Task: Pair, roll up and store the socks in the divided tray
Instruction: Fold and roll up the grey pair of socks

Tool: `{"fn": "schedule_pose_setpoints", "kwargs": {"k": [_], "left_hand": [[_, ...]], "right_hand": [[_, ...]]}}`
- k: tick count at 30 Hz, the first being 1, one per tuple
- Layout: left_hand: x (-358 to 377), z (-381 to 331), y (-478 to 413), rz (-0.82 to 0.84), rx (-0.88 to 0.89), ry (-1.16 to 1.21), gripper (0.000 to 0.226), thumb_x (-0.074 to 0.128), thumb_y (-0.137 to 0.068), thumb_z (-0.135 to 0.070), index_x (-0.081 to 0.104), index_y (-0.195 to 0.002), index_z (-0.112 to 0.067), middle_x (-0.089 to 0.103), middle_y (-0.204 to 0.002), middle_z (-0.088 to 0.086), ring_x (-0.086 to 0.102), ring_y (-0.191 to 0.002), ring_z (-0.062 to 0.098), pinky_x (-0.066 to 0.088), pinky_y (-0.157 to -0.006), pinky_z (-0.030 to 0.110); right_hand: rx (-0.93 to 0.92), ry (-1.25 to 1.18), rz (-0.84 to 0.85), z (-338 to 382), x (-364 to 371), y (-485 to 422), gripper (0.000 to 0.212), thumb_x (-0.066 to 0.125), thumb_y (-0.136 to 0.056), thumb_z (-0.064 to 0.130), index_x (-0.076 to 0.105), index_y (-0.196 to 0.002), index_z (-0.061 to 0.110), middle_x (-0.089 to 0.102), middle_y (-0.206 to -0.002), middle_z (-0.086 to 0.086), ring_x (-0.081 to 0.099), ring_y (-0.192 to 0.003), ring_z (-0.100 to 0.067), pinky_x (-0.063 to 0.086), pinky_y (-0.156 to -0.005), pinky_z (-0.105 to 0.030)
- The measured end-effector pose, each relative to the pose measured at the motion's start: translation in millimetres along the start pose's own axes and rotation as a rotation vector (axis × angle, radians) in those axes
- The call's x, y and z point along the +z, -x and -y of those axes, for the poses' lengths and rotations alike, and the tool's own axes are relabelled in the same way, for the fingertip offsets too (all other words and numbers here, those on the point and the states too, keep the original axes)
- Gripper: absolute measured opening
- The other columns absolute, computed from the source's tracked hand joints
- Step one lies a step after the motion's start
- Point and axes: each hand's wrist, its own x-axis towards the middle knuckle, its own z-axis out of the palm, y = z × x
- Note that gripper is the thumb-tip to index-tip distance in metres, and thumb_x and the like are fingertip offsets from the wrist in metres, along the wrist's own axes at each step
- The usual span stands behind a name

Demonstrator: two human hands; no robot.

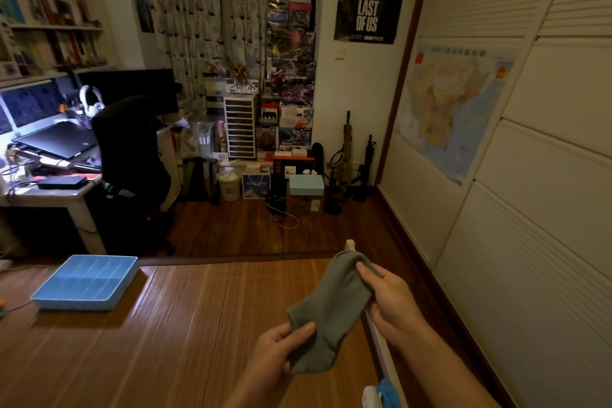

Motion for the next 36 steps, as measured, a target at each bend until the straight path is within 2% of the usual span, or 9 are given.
{"fn": "schedule_pose_setpoints", "kwargs": {"k": [5,9,15,19,23,26,30,33,36], "left_hand": [[7.9,0.2,3.1,-0.072,-0.035,-0.028,0.043,0.075,-0.081,-0.007,0.068,-0.122,0.004,0.072,-0.117,0.027,0.071,-0.108,0.043,0.055,-0.092,0.048],[11.7,-6.0,10.4,-0.075,-0.089,-0.213,0.052,0.086,-0.071,-0.013,0.070,-0.119,-0.002,0.078,-0.108,0.018,0.076,-0.099,0.033,0.061,-0.078,0.038],[23.0,1.7,11.0,-0.214,-0.073,-0.354,0.046,0.087,-0.073,0.001,0.070,-0.115,-0.005,0.079,-0.102,0.013,0.074,-0.102,0.031,0.056,-0.101,0.049],[25.8,1.6,12.6,-0.248,-0.086,-0.298,0.036,0.082,-0.081,-0.003,0.071,-0.115,0.000,0.078,-0.106,0.018,0.072,-0.106,0.035,0.054,-0.102,0.047],[20.6,-0.6,14.6,-0.146,-0.104,-0.328,0.036,0.078,-0.085,-0.016,0.070,-0.119,-0.007,0.079,-0.106,0.011,0.073,-0.104,0.029,0.057,-0.096,0.040],[21.8,2.6,11.3,-0.084,-0.061,-0.219,0.043,0.076,-0.078,-0.012,0.070,-0.120,-0.003,0.078,-0.108,0.017,0.073,-0.107,0.034,0.055,-0.097,0.044],[28.8,6.4,7.9,-0.084,-0.022,0.027,0.045,0.067,-0.076,-0.002,0.068,-0.120,0.007,0.071,-0.115,0.031,0.065,-0.115,0.045,0.046,-0.108,0.054],[29.2,7.2,11.1,-0.032,-0.010,0.120,0.041,0.059,-0.082,0.000,0.067,-0.122,0.009,0.067,-0.123,0.033,0.062,-0.120,0.046,0.051,-0.101,0.050],[25.3,7.1,11.8,0.025,-0.038,0.287,0.036,0.052,-0.091,-0.004,0.068,-0.118,0.011,0.067,-0.121,0.034,0.067,-0.107,0.045,0.053,-0.092,0.051]], "right_hand": [[-0.099,0.189,-0.022,-9.1,-6.8,0.5,0.022,0.064,-0.094,0.006,0.071,-0.114,0.012,0.074,-0.112,-0.013,0.072,-0.104,-0.027,0.058,-0.092,-0.045],[-0.275,0.438,-0.005,-14.8,-6.1,8.5,0.023,0.065,-0.094,0.007,0.072,-0.108,0.024,0.076,-0.108,-0.003,0.072,-0.102,-0.017,0.059,-0.092,-0.042],[-0.415,0.577,0.067,-18.7,0.3,24.1,0.029,0.065,-0.094,0.006,0.071,-0.114,0.026,0.074,-0.109,0.011,0.069,-0.105,-0.005,0.060,-0.089,-0.033],[-0.476,0.718,0.118,-27.5,-0.4,37.0,0.034,0.066,-0.094,0.006,0.068,-0.117,0.031,0.071,-0.111,0.017,0.066,-0.108,-0.001,0.058,-0.092,-0.029],[-0.518,0.846,0.232,-40.1,-6.0,45.3,0.049,0.064,-0.093,0.003,0.060,-0.122,0.042,0.065,-0.118,0.032,0.061,-0.116,0.005,0.055,-0.098,-0.024],[-0.620,0.971,0.349,-48.3,-10.1,47.0,0.056,0.066,-0.092,0.002,0.056,-0.131,0.041,0.060,-0.129,0.034,0.055,-0.126,0.007,0.044,-0.108,-0.019],[-0.733,1.057,0.425,-54.5,-16.7,42.4,0.059,0.069,-0.088,0.002,0.054,-0.137,0.032,0.056,-0.140,0.021,0.050,-0.134,0.003,0.035,-0.118,-0.028],[-0.803,1.076,0.445,-56.9,-22.8,38.3,0.055,0.068,-0.090,0.012,0.052,-0.140,0.030,0.056,-0.143,0.015,0.048,-0.136,0.001,0.037,-0.118,-0.037],[-0.887,1.111,0.489,-58.6,-27.0,34.6,0.054,0.068,-0.089,0.017,0.054,-0.141,0.024,0.057,-0.144,0.011,0.048,-0.138,-0.004,0.038,-0.116,-0.045]]}}
